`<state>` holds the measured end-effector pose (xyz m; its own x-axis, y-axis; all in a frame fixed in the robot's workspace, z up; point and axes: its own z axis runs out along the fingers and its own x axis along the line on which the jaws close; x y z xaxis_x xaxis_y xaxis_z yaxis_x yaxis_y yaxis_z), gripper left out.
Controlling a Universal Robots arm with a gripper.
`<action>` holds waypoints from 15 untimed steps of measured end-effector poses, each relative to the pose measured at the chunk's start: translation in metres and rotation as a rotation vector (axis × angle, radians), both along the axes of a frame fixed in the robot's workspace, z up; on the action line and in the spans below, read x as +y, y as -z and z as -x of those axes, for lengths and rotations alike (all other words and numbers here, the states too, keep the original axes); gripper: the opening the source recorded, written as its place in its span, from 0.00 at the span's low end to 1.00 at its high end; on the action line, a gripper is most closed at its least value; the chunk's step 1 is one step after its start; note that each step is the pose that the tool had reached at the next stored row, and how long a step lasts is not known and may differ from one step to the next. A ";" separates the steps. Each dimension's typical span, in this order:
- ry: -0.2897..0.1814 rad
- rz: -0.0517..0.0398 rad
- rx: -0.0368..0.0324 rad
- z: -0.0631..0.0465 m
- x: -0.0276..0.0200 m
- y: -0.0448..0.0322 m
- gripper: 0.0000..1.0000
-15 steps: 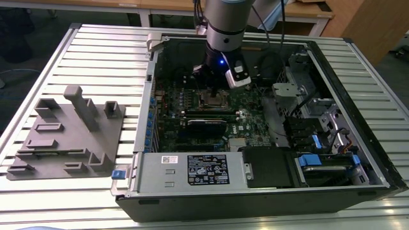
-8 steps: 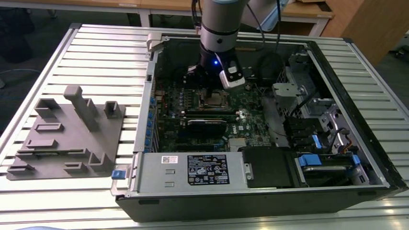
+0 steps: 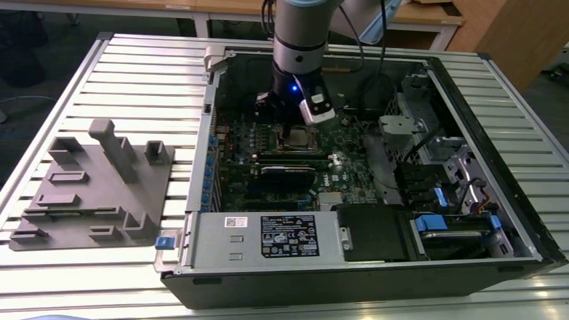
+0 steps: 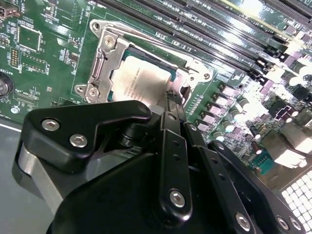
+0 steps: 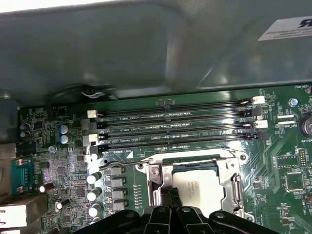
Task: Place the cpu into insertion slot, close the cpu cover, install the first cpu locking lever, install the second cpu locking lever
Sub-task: 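Close the cpu cover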
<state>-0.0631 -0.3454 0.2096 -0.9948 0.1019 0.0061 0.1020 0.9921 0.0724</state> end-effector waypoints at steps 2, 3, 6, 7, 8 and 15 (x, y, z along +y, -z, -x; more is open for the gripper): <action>0.000 0.0001 0.0000 0.000 0.0000 0.0000 0.11; 0.000 0.0000 0.0000 0.000 0.0000 0.0000 0.11; 0.000 -0.0004 -0.0003 0.001 0.0001 0.0005 0.11; 0.000 -0.0004 -0.0003 0.002 0.0001 0.0011 0.11; 0.000 -0.0002 -0.0002 0.002 0.0001 0.0021 0.11; -0.001 -0.0001 -0.0004 0.004 0.0001 0.0060 0.11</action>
<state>-0.0673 -0.3454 0.2035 -0.9949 0.1012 0.0057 0.1013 0.9922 0.0725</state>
